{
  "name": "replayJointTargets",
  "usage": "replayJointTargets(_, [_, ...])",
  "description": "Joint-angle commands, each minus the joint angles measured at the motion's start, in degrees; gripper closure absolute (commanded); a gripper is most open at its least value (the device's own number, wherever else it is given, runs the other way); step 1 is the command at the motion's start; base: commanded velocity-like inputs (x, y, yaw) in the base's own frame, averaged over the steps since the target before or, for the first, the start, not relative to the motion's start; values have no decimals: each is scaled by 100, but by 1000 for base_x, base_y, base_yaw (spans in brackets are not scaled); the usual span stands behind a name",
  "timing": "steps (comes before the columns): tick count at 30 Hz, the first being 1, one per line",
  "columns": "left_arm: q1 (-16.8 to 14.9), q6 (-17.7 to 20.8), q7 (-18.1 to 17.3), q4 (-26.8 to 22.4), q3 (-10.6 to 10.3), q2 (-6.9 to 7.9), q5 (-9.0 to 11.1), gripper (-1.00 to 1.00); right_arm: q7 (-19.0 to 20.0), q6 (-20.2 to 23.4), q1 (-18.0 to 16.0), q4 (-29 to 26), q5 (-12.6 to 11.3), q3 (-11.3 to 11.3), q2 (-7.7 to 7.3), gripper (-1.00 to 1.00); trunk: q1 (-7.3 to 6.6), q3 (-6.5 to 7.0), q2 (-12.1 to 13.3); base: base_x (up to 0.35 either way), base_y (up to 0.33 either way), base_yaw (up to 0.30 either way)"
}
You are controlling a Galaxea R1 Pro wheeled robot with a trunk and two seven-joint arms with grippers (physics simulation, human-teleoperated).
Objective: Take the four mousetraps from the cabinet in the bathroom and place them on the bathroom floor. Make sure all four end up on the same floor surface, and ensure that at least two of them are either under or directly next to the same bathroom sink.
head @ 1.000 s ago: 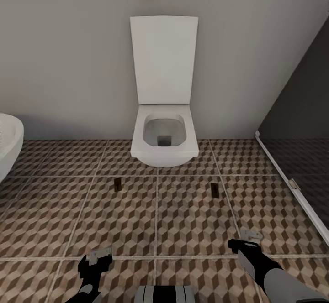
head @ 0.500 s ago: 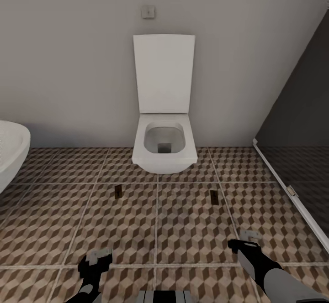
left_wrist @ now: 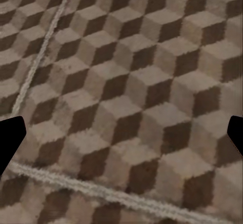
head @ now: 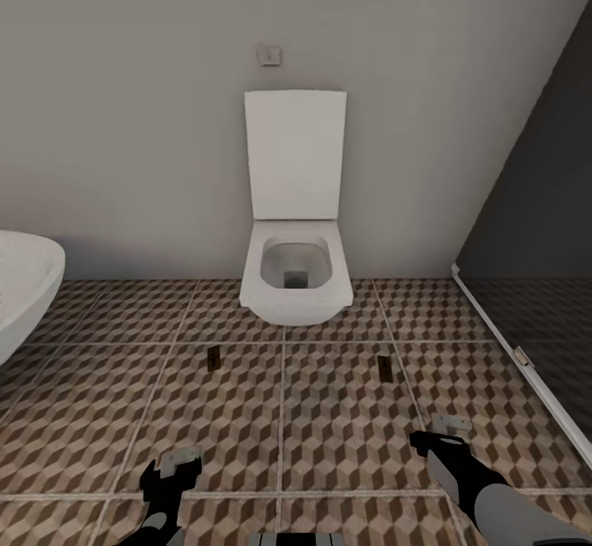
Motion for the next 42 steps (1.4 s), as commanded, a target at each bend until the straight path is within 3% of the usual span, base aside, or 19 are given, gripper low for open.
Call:
replayJointTargets(1, [-3, -23, -6, 4, 39, -3, -8, -100, -30, 38, 1, -14, -48, 49, -4, -100, -3, 18, 0, 0, 0, 0])
replayJointTargets(42, [-3, -25, -6, -4, 43, -2, -8, -100, -23, 38, 1, -35, -48, 49, -5, -100, -109, 927, 55, 0, 0, 0])
